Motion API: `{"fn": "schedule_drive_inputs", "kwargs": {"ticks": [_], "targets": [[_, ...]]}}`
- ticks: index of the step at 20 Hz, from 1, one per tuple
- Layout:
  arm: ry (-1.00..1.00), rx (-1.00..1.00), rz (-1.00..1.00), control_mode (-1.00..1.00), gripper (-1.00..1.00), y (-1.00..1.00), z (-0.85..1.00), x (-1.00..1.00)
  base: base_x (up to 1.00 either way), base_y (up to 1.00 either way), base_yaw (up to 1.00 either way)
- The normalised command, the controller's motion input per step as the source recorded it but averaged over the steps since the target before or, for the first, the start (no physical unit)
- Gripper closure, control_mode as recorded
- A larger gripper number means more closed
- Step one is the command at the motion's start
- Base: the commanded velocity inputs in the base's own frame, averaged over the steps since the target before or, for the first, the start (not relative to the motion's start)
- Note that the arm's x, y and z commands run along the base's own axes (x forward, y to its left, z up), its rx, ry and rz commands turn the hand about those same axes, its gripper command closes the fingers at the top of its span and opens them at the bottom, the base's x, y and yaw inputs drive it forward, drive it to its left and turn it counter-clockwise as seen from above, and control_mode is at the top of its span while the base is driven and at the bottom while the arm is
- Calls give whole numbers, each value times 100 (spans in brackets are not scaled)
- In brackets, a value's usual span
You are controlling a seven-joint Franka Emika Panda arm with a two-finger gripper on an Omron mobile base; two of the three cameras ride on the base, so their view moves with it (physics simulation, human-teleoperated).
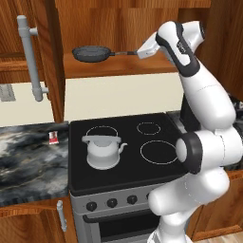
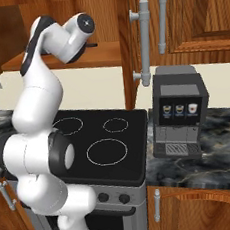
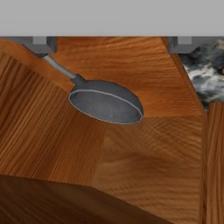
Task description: Pick the pan from the cabinet and place it on the stove. Then turn on the stove burner for the pan.
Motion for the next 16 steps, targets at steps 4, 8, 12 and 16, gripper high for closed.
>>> {"fn": "schedule_drive_inputs", "kwargs": {"ticks": [4,8,12,16], "targets": [[0,0,5,-100,-100,-3,0,14,0,0,0],[0,0,6,-100,-100,-3,0,18,0,0,0],[0,0,7,-100,-100,-5,0,19,0,0,0],[0,0,6,-100,-100,0,0,12,0,0,0]]}}
